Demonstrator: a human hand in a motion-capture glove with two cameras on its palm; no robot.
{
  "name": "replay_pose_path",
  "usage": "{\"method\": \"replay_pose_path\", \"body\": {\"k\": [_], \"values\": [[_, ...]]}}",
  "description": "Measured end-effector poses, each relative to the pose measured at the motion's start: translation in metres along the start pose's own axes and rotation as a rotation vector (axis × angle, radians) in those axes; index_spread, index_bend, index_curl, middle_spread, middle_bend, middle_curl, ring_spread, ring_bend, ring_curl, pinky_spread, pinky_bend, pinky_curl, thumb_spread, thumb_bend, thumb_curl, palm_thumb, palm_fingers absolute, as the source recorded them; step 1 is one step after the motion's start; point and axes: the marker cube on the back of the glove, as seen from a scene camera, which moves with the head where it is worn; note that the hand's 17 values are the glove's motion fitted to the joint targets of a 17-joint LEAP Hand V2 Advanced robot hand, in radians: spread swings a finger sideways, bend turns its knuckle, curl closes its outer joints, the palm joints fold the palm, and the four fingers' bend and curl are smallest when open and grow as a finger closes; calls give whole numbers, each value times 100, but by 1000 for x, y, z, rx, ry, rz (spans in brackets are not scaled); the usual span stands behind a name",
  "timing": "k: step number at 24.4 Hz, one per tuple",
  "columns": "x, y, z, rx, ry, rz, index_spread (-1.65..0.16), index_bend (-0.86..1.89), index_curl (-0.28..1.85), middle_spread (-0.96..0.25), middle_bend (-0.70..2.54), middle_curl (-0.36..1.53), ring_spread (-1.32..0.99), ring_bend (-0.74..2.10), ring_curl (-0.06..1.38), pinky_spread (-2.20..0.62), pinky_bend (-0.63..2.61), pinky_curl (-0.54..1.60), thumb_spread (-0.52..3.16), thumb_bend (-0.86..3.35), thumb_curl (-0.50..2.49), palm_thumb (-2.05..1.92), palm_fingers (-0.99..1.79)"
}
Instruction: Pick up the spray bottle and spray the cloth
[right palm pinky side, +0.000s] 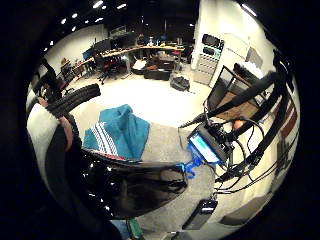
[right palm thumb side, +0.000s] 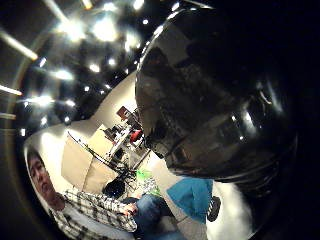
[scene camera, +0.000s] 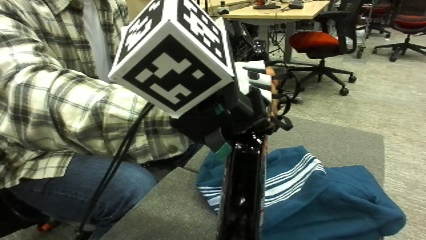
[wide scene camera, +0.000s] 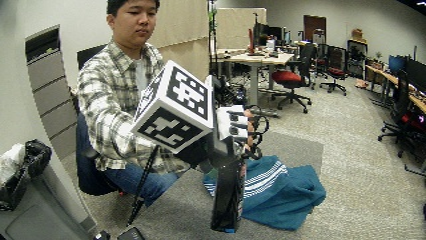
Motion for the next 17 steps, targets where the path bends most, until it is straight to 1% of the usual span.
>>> {"method": "replay_pose_path", "body": {"k": [11, 17], "values": [[-25, -3, 40, -180, 156, -110, -25, 33, 57, -13, 61, 52, -20, 62, 48, -19, 48, 43, 21, -3, 80, 103, 134], [-42, -6, 67, -277, 282, -215, -26, 33, 57, -13, 61, 52, -21, 62, 48, -19, 48, 43, 21, -3, 80, 103, 134]]}}
